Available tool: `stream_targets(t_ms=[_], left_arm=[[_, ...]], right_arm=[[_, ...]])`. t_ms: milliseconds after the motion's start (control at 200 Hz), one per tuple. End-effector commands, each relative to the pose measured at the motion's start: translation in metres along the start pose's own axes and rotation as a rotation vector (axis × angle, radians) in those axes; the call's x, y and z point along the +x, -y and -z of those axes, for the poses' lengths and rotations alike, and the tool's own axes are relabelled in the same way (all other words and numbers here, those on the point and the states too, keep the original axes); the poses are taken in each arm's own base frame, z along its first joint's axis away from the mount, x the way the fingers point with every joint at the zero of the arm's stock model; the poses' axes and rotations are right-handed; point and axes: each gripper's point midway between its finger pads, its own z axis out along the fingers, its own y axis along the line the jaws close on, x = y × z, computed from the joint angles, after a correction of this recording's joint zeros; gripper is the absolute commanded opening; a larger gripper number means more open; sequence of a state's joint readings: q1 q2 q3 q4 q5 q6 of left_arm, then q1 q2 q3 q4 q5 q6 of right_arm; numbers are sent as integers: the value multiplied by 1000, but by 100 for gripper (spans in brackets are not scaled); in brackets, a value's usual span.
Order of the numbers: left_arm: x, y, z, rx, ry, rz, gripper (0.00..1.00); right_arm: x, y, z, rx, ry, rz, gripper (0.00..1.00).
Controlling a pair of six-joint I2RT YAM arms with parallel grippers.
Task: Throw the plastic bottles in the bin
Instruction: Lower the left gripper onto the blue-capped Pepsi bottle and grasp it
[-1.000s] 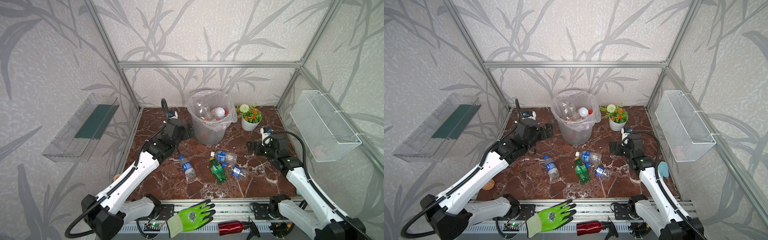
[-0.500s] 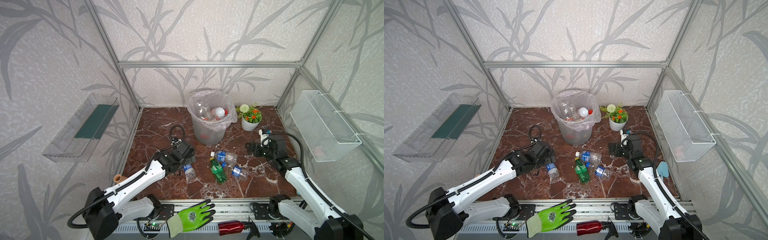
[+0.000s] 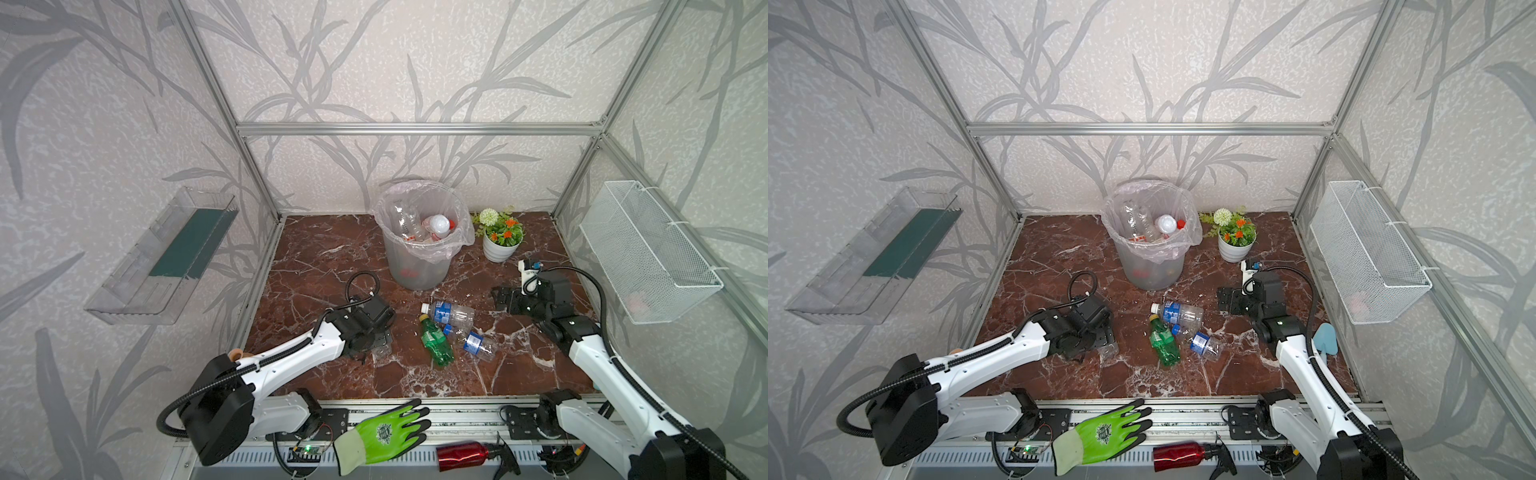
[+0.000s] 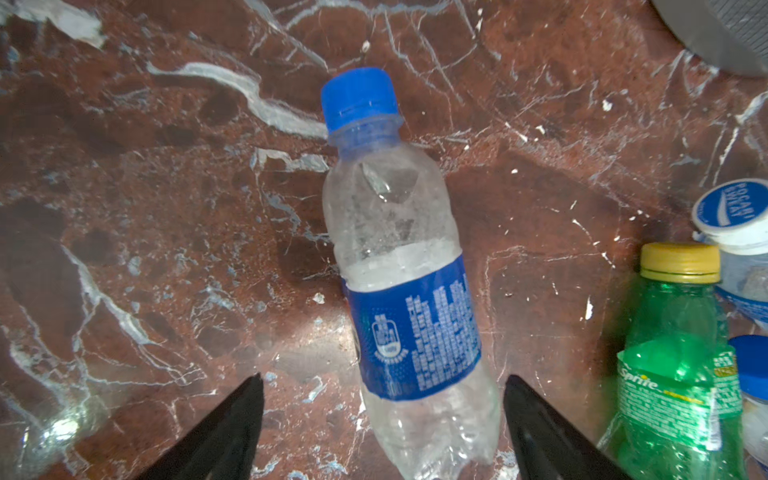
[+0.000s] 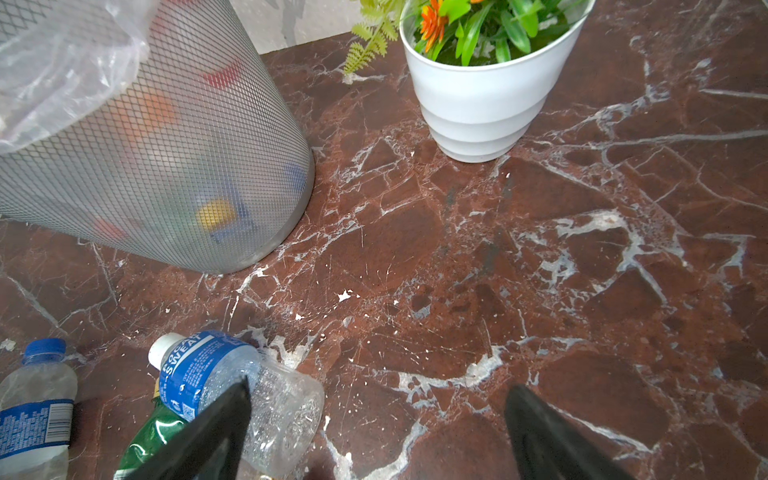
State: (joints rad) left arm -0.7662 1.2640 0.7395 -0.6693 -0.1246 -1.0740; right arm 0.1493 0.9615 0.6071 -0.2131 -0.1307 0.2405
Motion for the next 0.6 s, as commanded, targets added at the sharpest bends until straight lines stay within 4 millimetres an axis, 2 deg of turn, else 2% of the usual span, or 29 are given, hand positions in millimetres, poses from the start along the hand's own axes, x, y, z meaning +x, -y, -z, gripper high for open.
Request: stream_targets(t_ms=[0,280,385,595], left_arm=[[4,2,-8,-20,-21,21,89],[-4,12,-27,-75,-22,-50,88],[-1,15,-38,-68,-47,-56,79],[1,18,-46,-56,-66,-68,49]], right_arm=[[-2,1,1,7,18,-6,95],[-2,1,2,7,16,-3,95],[-2,2,2,13,17,0,95],[-1,3,3,17,17,2,95]])
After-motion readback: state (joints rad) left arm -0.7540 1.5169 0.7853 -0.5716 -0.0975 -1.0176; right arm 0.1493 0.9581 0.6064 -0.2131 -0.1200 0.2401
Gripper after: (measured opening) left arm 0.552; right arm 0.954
